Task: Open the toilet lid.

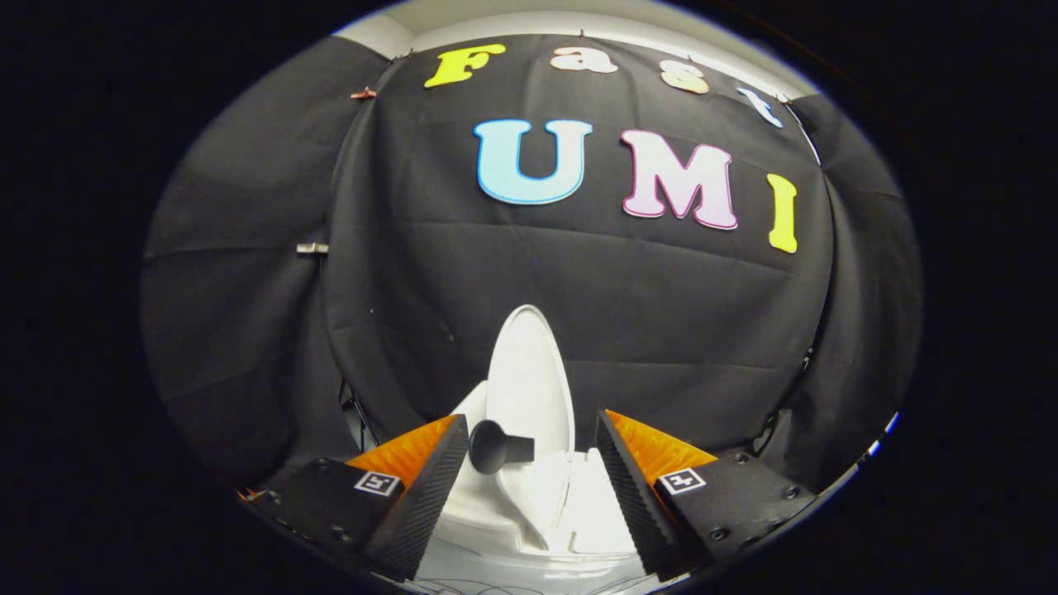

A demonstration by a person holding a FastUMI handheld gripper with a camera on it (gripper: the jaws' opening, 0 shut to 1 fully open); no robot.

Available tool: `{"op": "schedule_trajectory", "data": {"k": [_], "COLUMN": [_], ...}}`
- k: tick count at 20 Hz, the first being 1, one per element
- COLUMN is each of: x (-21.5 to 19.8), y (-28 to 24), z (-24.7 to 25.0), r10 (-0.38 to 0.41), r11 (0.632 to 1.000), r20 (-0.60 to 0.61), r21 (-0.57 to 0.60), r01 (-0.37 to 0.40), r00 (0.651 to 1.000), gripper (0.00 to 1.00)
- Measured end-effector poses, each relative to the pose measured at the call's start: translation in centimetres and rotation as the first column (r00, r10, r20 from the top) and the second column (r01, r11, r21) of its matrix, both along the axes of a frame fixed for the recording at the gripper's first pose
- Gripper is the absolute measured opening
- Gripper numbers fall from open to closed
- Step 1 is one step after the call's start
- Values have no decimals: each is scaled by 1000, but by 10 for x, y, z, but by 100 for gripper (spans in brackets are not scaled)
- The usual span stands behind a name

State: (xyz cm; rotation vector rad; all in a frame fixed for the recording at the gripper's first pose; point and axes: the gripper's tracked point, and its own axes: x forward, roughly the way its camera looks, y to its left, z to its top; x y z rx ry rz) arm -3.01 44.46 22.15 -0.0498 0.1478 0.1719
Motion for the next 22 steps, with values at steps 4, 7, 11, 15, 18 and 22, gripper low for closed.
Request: {"op": "schedule_trajectory", "data": {"k": [4, 7, 11, 15, 18, 22], "x": [9, 18, 25, 27, 28, 28], "y": [-36, -71, -125, -171, -197, -213], "z": [10, 13, 7, -11, -24, -35], "r10": [-25, -48, -85, -108, -130, -128], "r11": [999, 998, 996, 994, 991, 992], "r20": [32, 51, 81, 91, 91, 80], "r21": [28, 31, 28, 21, 3, 13], "r01": [24, 47, 83, 107, 130, 128], "r00": [999, 998, 993, 990, 987, 989], "gripper": [97, 97, 97, 97, 97, 97]}}
